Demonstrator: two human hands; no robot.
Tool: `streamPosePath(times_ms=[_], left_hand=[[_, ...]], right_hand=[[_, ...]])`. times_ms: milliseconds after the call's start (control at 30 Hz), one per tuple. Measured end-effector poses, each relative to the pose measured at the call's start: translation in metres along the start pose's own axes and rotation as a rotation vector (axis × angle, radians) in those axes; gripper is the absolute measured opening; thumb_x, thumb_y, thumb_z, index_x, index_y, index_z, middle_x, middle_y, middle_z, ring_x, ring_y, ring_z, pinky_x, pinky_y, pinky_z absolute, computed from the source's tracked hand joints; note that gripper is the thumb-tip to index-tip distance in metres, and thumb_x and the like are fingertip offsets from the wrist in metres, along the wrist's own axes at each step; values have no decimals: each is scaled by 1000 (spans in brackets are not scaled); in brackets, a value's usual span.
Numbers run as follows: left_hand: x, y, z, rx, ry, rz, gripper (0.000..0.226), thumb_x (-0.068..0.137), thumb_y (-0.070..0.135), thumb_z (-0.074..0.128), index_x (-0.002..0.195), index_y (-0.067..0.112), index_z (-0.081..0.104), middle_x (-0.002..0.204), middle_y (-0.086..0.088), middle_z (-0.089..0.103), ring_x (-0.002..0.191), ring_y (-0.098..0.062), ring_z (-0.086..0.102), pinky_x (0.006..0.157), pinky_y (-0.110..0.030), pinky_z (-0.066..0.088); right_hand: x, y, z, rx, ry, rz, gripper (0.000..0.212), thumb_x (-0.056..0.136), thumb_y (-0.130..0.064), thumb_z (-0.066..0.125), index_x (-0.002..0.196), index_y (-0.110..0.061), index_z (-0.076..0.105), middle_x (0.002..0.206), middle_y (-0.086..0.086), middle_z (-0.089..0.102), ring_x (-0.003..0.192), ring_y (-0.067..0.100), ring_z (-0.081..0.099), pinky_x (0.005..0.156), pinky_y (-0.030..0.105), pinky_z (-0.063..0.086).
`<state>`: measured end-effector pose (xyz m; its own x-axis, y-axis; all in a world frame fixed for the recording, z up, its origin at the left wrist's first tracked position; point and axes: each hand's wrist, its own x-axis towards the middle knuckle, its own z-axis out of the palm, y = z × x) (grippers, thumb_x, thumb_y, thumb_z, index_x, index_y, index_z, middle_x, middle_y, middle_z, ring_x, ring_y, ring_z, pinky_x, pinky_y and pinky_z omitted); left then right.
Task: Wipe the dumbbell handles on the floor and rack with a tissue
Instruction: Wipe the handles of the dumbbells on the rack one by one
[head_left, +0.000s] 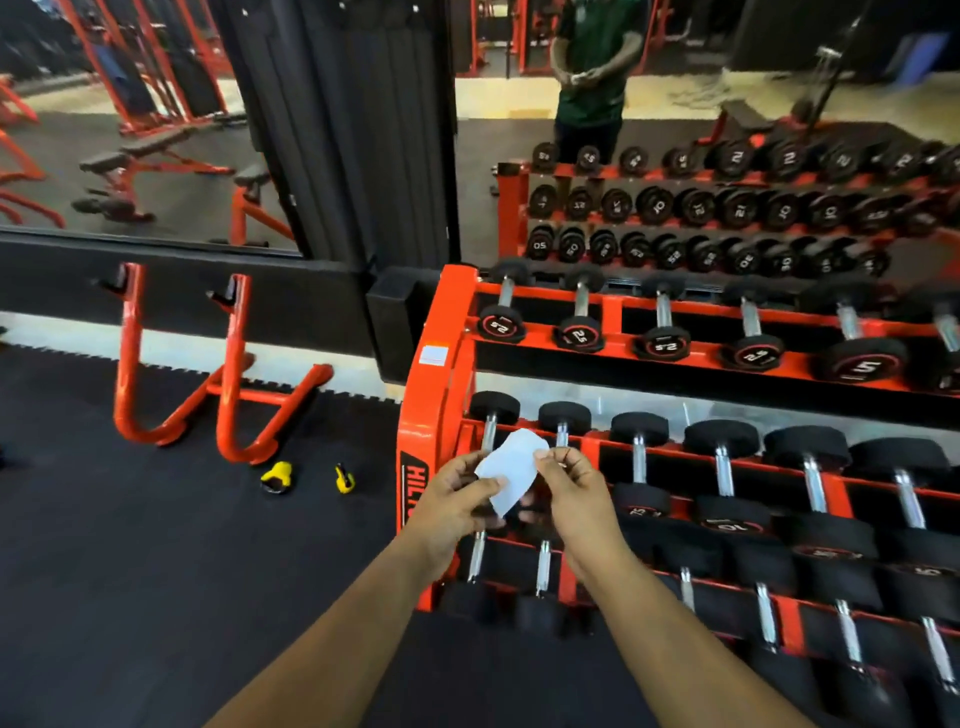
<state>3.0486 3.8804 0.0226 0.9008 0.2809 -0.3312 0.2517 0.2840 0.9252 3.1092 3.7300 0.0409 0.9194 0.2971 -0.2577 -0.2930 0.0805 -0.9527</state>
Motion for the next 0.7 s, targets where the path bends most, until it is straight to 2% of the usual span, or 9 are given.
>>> streamPosePath(times_ms=[133,233,300,367,400,467,533,633,700], left_hand=[[34,11,38,-77,10,-33,23,95,13,67,118,14,68,103,-7,76,90,-24,73,77,-42,58],[58,17,63,49,35,50,31,93,5,69,122,15,65,92,3,77,83,-13,73,68,-31,57],[77,20,73,84,112,88,34,93,3,69,122,17,59,76,11,72,71,-4,68,61,-25,54],[95,23,77,130,157,125,29,94,2,67,118,13,54,71,10,68,65,-1,64,56,-23,52],[102,25,78,151,158,140,27,94,2,67,116,12,54,75,7,68,66,-3,64,57,-23,51],[120,30,76,180,137,168,23,95,4,66,115,12,57,83,2,68,71,-6,66,59,-24,52],[142,33,68,219,109,205,23,96,3,65,115,15,63,85,11,70,75,-3,66,64,-25,54],[177,42,47,297,47,266,31,97,3,63,120,22,68,114,14,72,104,0,65,87,-22,52],[190,45,42,336,-6,296,35,97,4,63,124,26,67,126,15,69,121,-1,60,100,-21,47]], right_hand=[[51,-11,-32,-124,10,-106,13,100,-21,62,96,-9,64,81,23,67,61,23,60,60,39,55],[87,-17,-53,-197,12,-187,8,98,-19,65,91,-14,63,69,8,60,60,16,55,60,36,50],[107,-20,-61,-274,7,-232,9,95,-22,68,97,-20,60,76,-4,63,68,9,59,69,29,51],[124,-22,-63,-356,0,-304,20,92,-19,72,103,-21,56,87,-7,64,82,2,61,73,14,46],[130,-21,-64,-393,-9,-352,25,90,-18,74,105,-22,55,92,-7,64,87,1,60,73,9,44],[149,-18,-63,-484,-66,-417,32,88,-21,76,114,-26,58,105,-11,60,94,4,60,77,10,44],[171,-15,-60,-610,-139,-434,35,89,-32,74,122,-30,61,117,-16,53,103,1,57,84,15,46],[202,-14,-48,-744,-191,-437,38,90,-47,69,125,-33,62,119,-16,46,111,-6,49,86,14,44],[213,-15,-47,-777,-186,-441,40,90,-51,68,125,-33,64,116,-13,47,109,-5,49,87,12,42]])
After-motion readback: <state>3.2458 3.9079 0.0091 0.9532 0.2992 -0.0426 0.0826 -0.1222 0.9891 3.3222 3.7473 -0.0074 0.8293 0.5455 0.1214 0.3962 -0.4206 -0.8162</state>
